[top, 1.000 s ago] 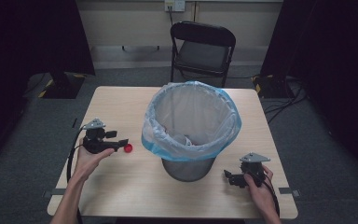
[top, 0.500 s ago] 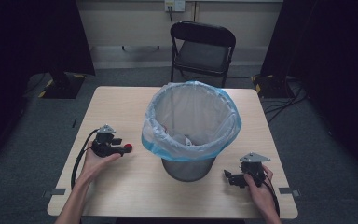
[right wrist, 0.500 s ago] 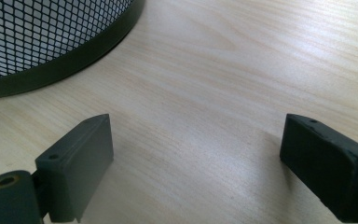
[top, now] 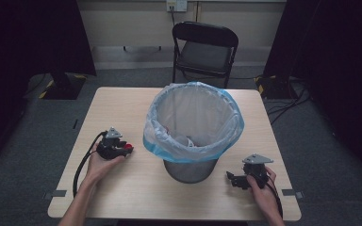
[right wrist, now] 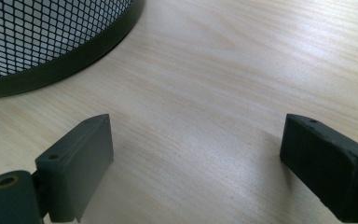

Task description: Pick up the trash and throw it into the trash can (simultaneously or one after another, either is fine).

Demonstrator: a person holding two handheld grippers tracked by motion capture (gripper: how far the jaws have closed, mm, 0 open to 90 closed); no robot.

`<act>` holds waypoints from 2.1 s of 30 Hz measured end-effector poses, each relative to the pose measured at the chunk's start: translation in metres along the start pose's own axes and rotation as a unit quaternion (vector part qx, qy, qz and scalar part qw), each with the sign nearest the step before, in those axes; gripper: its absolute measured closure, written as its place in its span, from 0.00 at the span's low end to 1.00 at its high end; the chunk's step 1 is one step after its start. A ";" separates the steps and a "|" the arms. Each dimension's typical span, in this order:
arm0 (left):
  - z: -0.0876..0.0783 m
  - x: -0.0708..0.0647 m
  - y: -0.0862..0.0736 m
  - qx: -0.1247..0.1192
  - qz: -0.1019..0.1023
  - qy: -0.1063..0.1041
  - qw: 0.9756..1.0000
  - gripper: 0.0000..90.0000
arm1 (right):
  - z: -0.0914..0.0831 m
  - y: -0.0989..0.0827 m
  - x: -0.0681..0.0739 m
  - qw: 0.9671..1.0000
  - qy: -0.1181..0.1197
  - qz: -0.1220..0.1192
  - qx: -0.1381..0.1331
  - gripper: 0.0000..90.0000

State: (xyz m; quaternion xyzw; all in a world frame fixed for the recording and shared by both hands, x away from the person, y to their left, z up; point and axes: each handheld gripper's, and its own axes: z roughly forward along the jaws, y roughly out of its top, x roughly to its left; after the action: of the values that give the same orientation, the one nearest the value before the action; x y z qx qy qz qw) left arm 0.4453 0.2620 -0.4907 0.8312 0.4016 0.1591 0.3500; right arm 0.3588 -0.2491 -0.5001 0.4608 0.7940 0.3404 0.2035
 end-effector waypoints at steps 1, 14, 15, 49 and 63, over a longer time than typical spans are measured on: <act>-0.001 0.000 0.000 0.000 0.001 -0.002 1.000 0.64 | 0.000 0.000 0.000 1.000 0.000 0.000 0.000 0.10; -0.002 0.003 -0.002 -0.008 -0.019 -0.007 1.000 0.66 | 0.000 0.000 0.000 1.000 0.000 0.000 0.000 0.10; -0.002 0.003 -0.002 -0.008 -0.019 -0.007 1.000 0.66 | 0.000 0.000 0.000 1.000 0.000 0.000 0.000 0.10; -0.068 0.010 0.024 -0.179 -0.085 -0.088 0.976 0.66 | 0.000 0.000 0.000 1.000 0.000 0.000 0.000 0.10; -0.080 0.003 0.044 -0.208 -0.075 -0.092 0.971 0.66 | 0.000 0.000 0.000 1.000 -0.001 0.001 0.000 0.10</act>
State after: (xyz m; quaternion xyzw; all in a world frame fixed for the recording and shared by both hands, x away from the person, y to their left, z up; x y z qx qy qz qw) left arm 0.4279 0.2821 -0.4034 0.7184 0.3873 0.1354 0.5617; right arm 0.3588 -0.2489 -0.5000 0.4620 0.7933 0.3400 0.2039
